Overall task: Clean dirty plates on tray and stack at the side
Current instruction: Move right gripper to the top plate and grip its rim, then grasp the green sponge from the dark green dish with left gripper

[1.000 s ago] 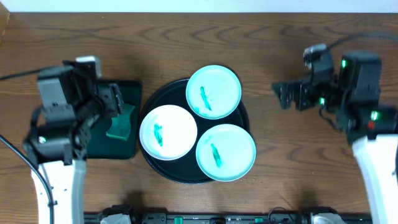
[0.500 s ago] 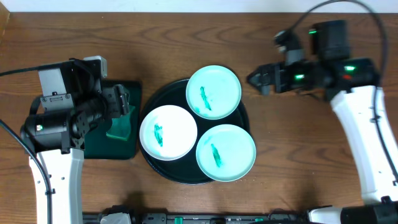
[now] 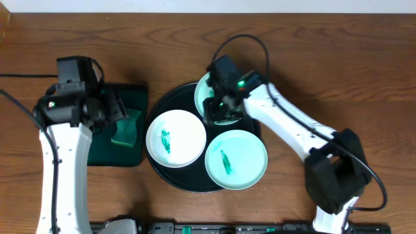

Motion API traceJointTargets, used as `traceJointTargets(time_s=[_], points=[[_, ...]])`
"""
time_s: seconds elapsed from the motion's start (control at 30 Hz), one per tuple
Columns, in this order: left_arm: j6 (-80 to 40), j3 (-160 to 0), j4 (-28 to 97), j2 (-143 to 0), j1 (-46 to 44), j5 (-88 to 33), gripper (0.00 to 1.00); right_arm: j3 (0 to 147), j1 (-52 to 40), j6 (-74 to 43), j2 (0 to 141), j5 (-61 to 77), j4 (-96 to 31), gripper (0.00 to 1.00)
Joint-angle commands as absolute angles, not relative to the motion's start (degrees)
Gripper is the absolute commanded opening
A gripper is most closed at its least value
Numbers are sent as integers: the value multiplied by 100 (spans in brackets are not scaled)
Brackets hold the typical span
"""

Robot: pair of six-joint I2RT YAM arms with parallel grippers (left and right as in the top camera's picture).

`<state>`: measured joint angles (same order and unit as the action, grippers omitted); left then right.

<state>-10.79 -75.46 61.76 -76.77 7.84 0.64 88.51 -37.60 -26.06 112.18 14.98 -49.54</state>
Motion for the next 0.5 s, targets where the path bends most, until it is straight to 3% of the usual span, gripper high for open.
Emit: traceJointTargets(time_s=[0.0,0.23,0.47], points=[[-1302,-7620,6156,-8075,799,373,72,8936,-4029,-2794,11441,1306,-4805,47],[-1299,-7620,6029,-8556,808,373,72,8936,-4333,-2759,11616,906,-4705,36],[-1275,-7620,6014,-8615,808,401,72,8934,-4425,-2714,11933,886,-4716,33]])
